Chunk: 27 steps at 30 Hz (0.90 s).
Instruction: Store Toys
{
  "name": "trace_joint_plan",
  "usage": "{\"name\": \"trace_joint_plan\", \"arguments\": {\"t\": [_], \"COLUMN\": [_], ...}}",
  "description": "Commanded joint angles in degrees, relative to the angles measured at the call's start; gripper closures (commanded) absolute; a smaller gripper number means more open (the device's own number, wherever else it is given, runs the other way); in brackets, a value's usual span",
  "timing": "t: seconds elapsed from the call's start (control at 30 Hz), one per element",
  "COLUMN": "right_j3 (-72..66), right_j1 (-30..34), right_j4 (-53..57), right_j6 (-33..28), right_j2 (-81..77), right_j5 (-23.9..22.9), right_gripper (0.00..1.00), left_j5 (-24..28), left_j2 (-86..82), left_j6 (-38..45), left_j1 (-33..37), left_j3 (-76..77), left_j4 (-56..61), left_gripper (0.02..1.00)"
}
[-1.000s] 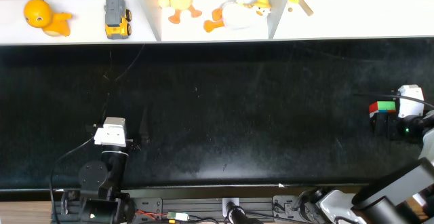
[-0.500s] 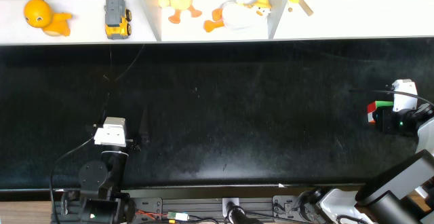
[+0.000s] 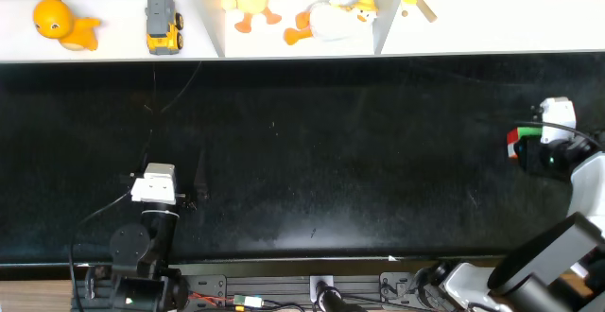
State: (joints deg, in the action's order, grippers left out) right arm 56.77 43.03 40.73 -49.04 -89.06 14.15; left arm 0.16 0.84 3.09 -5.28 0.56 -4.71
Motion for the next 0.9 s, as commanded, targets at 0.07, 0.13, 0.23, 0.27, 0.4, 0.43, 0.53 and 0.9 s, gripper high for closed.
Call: {"name": "trace_joint_plan", "arguments": {"t": [0.07, 0.13, 0.23, 0.27, 0.4, 0.43, 0.53, 0.9], "right_j3": [5.3, 7.3, 9.3, 9.8, 12.4, 13.5, 17.3, 30.6], "right_j1": [-2.5, -3.3, -4.4, -4.8, -6.7, -7.4, -9.4, -16.1], "right_j4": [-0.8, -1.1, -3.7, -5.1, -8.8, -8.9, -8.4, -5.1], "right_j6": [3.7, 4.3, 4.8, 5.1, 7.1, 7.5, 10.3, 15.9], "right_j2": [4.7, 4.6, 4.2, 3.9, 1.7, 0.8, -2.5, -14.8], "right_j5": [0.9, 1.1, 2.5, 2.9, 2.9, 3.0, 3.0, 3.0], "right_gripper": [0.614, 0.614, 0.612, 0.606, 0.581, 0.579, 0.588, 0.586], "left_j5": [-0.3, -0.3, -0.3, -0.3, -0.3, -0.3, -0.3, -0.3], "left_j2": [-0.7, -0.7, -0.7, -0.7, -0.7, -0.7, -0.7, -0.7], "left_j6": [0.0, 0.0, 0.0, 0.0, 0.0, 0.0, 0.0, 0.0], "left_j1": [-0.3, -0.3, -0.3, -0.3, -0.3, -0.3, -0.3, -0.3], "left_j3": [-0.1, -0.1, -0.1, -0.1, -0.1, -0.1, -0.1, -0.1], "left_j4": [-0.2, -0.2, -0.2, -0.2, -0.2, -0.2, -0.2, -0.2], "left_gripper": [0.02, 0.02, 0.023, 0.02, 0.02, 0.02, 0.023, 0.02]}}
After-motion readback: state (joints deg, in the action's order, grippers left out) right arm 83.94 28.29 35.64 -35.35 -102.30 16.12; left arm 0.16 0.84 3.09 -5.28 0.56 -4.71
